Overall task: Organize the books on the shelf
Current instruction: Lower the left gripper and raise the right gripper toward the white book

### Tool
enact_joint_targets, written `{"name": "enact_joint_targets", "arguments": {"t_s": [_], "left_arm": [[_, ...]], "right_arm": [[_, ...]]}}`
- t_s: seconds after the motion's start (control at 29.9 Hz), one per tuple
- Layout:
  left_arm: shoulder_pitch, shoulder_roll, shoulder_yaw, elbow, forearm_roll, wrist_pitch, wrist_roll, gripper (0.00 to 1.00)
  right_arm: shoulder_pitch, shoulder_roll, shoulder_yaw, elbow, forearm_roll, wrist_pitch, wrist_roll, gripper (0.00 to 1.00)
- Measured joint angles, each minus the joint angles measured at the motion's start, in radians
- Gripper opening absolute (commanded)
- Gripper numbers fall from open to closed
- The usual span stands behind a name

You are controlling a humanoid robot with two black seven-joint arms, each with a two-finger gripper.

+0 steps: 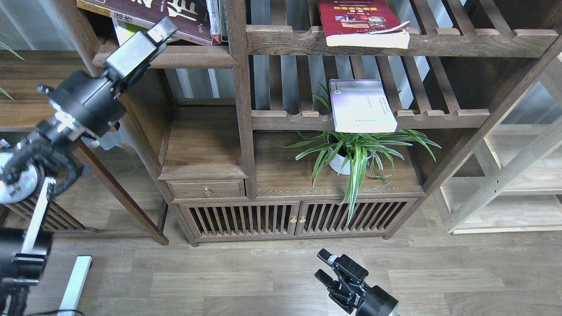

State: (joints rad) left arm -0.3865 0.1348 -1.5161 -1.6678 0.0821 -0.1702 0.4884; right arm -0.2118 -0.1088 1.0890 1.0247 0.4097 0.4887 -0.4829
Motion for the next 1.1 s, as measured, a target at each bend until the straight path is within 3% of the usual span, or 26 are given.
{"name": "enact_joint_targets", "arguments": {"t_s": [0.2,0.4,0.57,0.67,0.8,1.1], "left_arm": [[0.108,-0.053,-0.028,0.051,-0.025,-0.163,0.0,0.84],[0.143,-0.079,-0.03,0.059,-0.043,-0.191,0.0,0.85],[0.2,-0.131,0.004,0.067,-0.068,-0.255,0.001,0.86],[0.225,-0.134,0.006,0.108,-0.082,-0.283,0.0,0.86],[0.274,-0.135,0.008,0.178,-0.089,-0.314,0.0,0.94],[0.338,-0.135,0.019,0.343,-0.101,-0.319,0.0,0.98]], "right_arm": [[0.032,0.006,0.0,0.0,-0.01,0.0,0.022,0.81],[0.054,-0.007,0.002,-0.003,-0.081,0.0,0.043,0.84],[0.056,-0.018,0.027,0.012,-0.09,0.0,0.031,0.89],[0.048,-0.018,0.063,0.056,-0.088,0.0,0.028,0.89],[0.047,-0.021,0.104,0.128,-0.086,0.0,0.027,0.88],[0.043,-0.023,0.121,0.25,-0.088,0.0,0.025,0.88]]}}
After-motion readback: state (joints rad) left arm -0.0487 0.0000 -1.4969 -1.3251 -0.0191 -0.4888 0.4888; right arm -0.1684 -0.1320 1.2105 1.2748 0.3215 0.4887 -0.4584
